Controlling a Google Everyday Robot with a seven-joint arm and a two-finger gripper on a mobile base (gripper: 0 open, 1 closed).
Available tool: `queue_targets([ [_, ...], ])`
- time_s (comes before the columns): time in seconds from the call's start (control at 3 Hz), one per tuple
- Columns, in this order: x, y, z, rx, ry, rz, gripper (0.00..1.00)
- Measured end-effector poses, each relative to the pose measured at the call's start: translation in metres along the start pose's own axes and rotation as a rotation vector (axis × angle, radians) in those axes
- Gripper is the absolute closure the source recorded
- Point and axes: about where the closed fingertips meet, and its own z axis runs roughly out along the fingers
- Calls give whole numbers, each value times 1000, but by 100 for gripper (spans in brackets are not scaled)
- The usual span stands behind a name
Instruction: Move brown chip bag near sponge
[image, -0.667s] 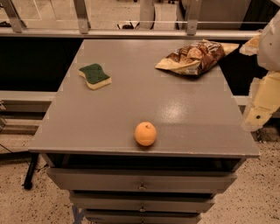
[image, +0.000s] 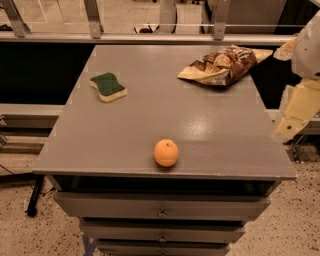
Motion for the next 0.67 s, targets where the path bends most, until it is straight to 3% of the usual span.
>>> queue_targets([
  [0.67,2,-107,70,118,-140,85,0],
])
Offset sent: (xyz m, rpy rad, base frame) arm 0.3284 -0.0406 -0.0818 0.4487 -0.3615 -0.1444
